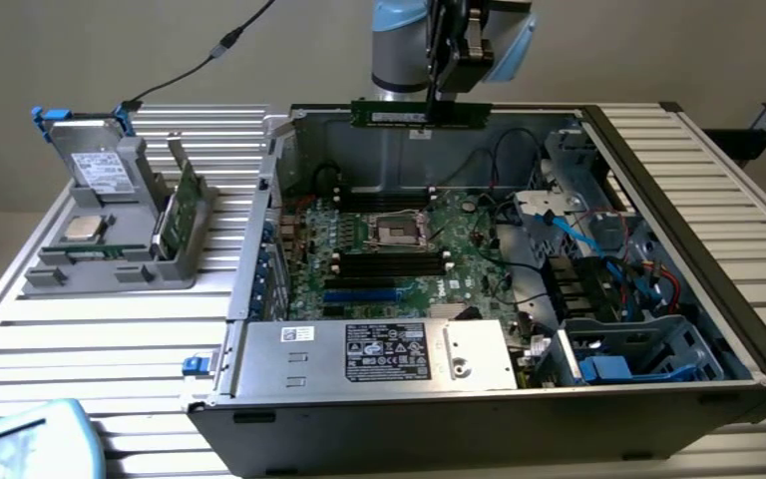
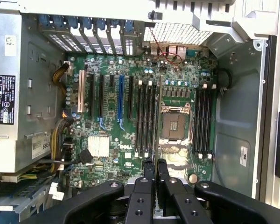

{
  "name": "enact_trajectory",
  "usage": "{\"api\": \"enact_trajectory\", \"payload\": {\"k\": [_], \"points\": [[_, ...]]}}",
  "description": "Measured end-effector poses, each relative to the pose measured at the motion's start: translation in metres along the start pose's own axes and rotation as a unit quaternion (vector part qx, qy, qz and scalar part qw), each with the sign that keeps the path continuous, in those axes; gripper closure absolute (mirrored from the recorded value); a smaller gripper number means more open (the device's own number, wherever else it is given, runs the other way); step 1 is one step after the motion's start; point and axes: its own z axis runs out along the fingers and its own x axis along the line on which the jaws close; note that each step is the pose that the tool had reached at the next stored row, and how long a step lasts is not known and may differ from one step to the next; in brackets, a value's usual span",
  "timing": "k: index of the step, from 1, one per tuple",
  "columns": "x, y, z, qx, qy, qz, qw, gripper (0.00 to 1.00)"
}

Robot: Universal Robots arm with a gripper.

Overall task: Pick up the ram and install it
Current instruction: 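Insert the ram into the slot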

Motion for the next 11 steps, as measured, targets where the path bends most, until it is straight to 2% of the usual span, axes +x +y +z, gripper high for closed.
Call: {"api": "enact_trajectory", "payload": {"k": [5,9,11], "points": [[0.000,0.0102,0.0093,0.0013,0.0001,0.000,1.0000,0.86],[-0.001,0.0123,0.0147,0.0019,0.0034,0.000,1.0000,0.86],[-0.001,0.0124,0.0173,0.0039,0.0041,0.000,1.0000,0.86]]}}
